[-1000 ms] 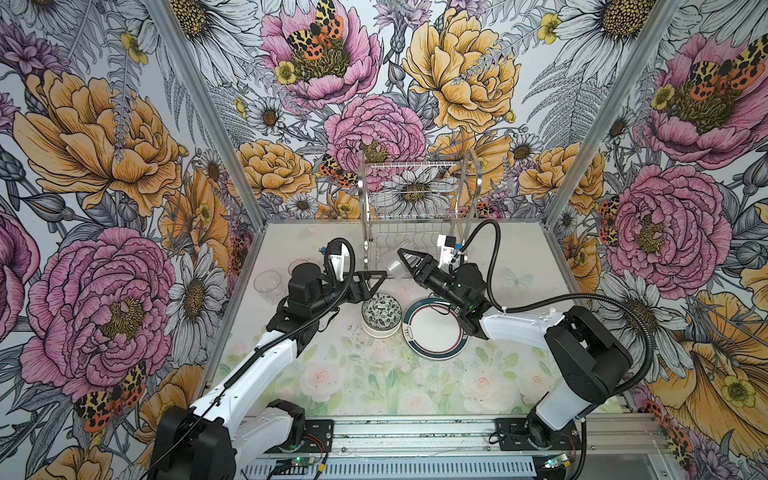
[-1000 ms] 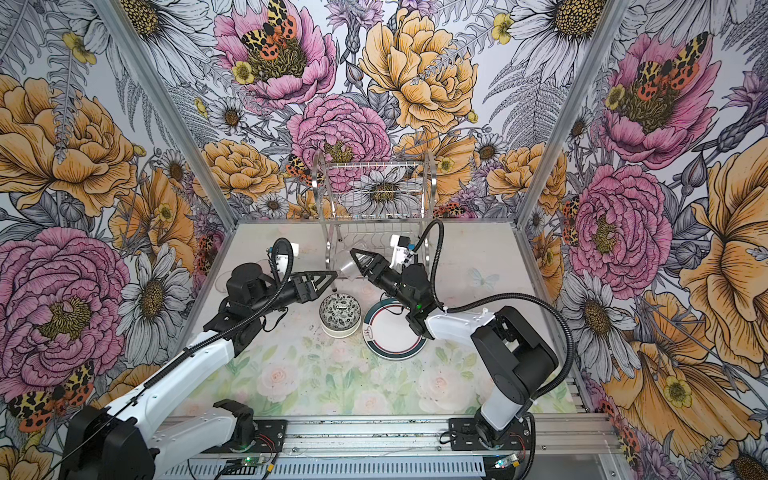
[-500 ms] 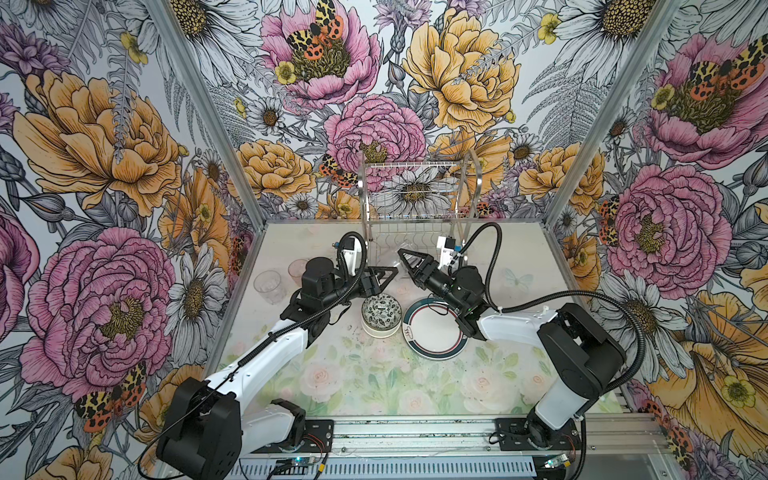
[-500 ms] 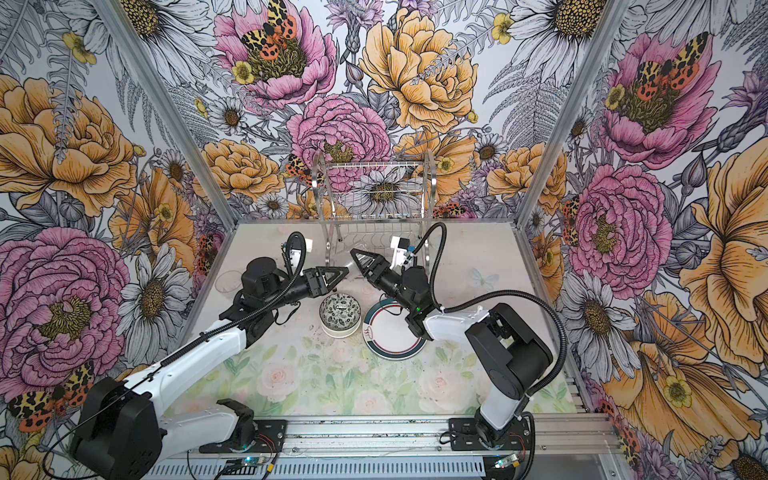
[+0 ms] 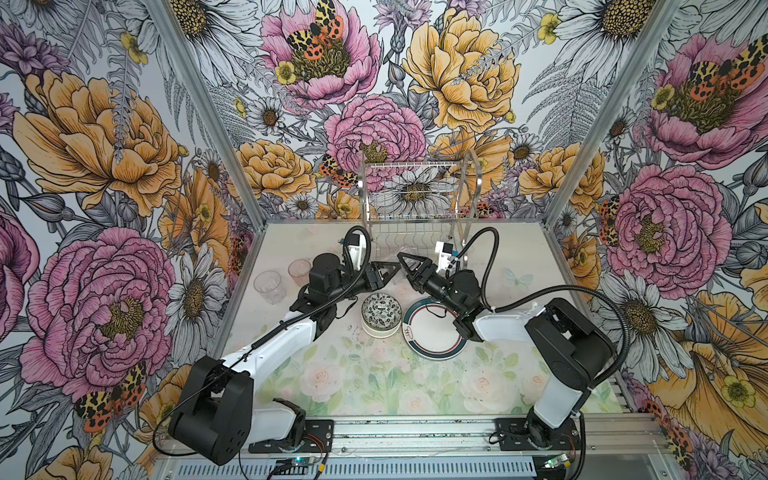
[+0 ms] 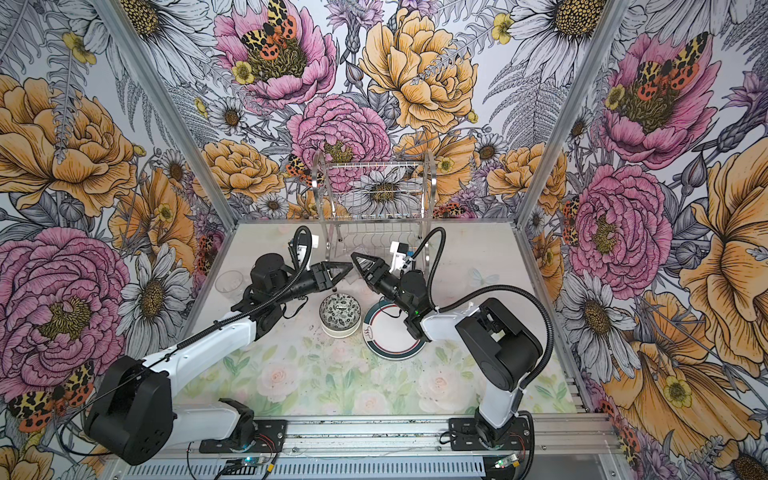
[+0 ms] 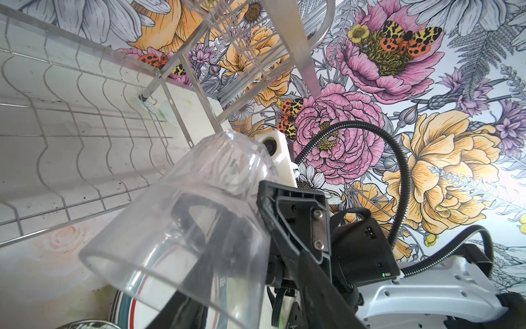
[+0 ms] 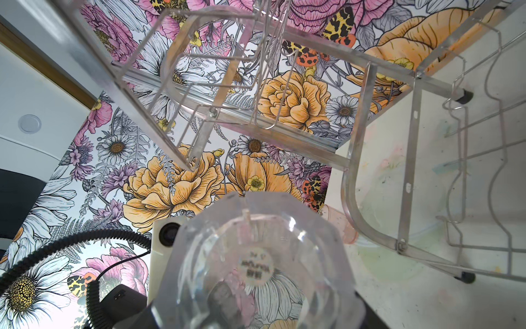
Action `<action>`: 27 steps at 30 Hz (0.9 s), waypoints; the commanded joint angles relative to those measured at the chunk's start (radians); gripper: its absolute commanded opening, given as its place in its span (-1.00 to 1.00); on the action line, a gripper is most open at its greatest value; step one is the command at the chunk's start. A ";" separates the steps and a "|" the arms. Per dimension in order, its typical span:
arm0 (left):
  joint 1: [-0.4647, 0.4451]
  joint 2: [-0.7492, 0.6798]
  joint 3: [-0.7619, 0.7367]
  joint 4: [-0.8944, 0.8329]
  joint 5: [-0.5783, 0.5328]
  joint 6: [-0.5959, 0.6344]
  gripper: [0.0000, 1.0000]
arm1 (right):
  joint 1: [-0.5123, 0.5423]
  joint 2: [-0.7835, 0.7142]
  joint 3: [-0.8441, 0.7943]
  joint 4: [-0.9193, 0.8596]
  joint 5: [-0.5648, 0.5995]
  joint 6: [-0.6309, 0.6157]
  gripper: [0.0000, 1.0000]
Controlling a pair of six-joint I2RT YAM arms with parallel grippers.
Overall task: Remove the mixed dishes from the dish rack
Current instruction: 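Bring the clear cup to the left gripper and close the left gripper on it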
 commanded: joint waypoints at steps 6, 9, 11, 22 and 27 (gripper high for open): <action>-0.009 0.004 0.027 0.042 0.025 -0.004 -0.31 | 0.003 0.010 0.001 0.102 -0.009 0.014 -1.00; -0.009 0.004 0.030 0.043 0.025 -0.003 -0.48 | 0.003 0.012 0.001 0.104 -0.010 0.016 -1.00; -0.010 0.007 0.031 0.043 0.021 -0.001 -0.50 | 0.003 0.012 0.001 0.105 -0.011 0.015 -1.00; -0.014 0.021 0.031 0.075 0.026 -0.006 -0.62 | 0.003 0.057 0.013 0.179 -0.023 0.051 -1.00; -0.015 0.021 0.028 0.080 0.025 -0.007 -0.71 | 0.003 0.062 0.013 0.195 -0.023 0.058 -1.00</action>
